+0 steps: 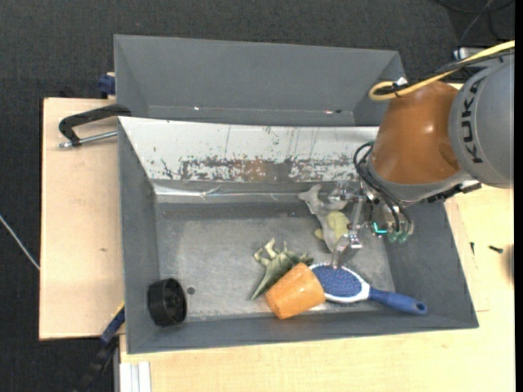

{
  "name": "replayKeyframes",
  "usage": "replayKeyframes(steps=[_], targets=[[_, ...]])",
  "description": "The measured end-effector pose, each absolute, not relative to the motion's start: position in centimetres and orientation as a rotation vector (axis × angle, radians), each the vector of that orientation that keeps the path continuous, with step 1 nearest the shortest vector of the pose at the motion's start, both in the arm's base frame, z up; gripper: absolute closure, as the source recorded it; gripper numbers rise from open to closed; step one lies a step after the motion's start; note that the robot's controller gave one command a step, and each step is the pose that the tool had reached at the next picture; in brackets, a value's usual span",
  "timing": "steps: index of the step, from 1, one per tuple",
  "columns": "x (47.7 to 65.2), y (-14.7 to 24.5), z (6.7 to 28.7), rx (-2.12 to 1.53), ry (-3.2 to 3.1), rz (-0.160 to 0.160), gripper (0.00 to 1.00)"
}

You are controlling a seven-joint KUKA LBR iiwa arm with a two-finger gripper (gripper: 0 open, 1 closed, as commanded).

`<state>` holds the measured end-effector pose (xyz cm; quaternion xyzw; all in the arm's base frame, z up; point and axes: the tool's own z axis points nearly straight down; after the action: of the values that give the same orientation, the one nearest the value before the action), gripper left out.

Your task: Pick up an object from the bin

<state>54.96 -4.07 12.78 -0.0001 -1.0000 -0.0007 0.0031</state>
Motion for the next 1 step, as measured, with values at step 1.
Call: replayKeyframes(steps=[1], targets=[[57.36, -6.52, 8.36, -0.205, -3.142, -0.001, 0.00]])
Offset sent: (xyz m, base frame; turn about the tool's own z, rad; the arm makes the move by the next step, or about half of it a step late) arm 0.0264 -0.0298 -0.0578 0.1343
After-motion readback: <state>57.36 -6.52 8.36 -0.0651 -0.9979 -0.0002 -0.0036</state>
